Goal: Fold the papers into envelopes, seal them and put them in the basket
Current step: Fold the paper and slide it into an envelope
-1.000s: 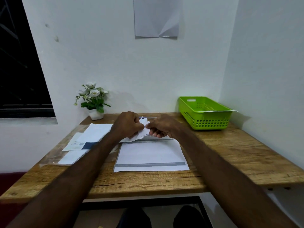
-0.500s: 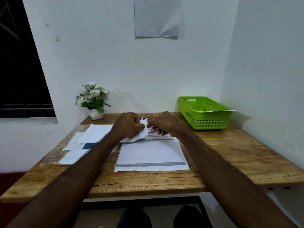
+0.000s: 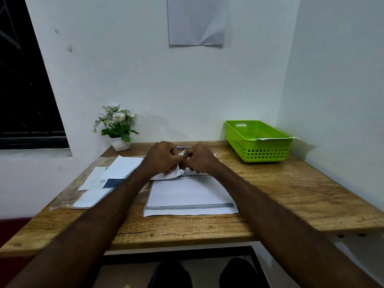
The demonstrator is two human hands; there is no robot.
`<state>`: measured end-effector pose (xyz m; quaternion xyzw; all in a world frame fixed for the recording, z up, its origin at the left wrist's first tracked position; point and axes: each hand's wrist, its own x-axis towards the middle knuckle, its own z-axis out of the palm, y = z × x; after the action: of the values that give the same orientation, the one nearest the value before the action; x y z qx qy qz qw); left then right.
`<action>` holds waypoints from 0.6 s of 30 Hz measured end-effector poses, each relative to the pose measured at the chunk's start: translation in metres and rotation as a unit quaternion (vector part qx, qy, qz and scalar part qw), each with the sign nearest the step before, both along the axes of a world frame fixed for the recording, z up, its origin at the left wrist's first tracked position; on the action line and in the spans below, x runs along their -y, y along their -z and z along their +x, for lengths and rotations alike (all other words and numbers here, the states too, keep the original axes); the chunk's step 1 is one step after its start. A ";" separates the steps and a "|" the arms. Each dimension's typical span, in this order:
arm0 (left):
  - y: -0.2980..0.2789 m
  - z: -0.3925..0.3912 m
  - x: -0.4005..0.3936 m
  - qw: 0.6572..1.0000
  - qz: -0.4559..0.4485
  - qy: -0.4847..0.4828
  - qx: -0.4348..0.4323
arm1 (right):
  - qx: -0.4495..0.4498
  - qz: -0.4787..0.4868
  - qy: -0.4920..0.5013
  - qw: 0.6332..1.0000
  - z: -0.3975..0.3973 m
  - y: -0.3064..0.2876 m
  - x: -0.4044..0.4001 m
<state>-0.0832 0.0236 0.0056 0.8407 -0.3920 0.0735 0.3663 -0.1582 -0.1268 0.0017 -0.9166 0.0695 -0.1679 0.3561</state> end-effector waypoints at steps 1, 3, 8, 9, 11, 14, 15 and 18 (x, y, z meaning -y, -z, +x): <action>0.000 0.000 0.000 1.000 -0.008 -0.006 -0.001 | 0.010 0.004 0.005 1.000 0.001 0.000 0.001; 0.001 0.001 0.000 0.999 -0.033 -0.008 -0.016 | 0.022 0.000 0.004 1.000 0.002 -0.002 0.002; 0.002 0.003 0.000 1.000 -0.017 -0.005 -0.013 | -0.012 -0.069 -0.072 0.995 0.002 -0.001 0.009; 0.003 0.003 -0.001 1.000 -0.016 0.002 -0.022 | -0.019 -0.097 -0.077 0.992 0.002 -0.001 0.010; 0.003 0.005 -0.003 0.999 -0.013 0.016 -0.032 | -0.031 -0.159 -0.075 0.984 0.003 0.000 0.010; 0.006 0.006 -0.003 0.998 -0.008 0.032 -0.057 | -0.046 -0.218 -0.059 0.973 0.004 0.000 0.011; 0.007 0.006 -0.002 0.998 -0.003 0.032 -0.062 | -0.046 -0.228 -0.054 0.971 0.005 -0.001 0.011; 0.008 0.004 0.000 0.997 0.012 0.033 -0.063 | -0.046 -0.253 -0.052 0.965 0.007 0.001 0.012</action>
<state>-0.0791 0.0240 -0.0021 0.8346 -0.3966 0.0030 0.3823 -0.1512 -0.1388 0.0004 -0.9859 -0.0065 -0.1187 0.1176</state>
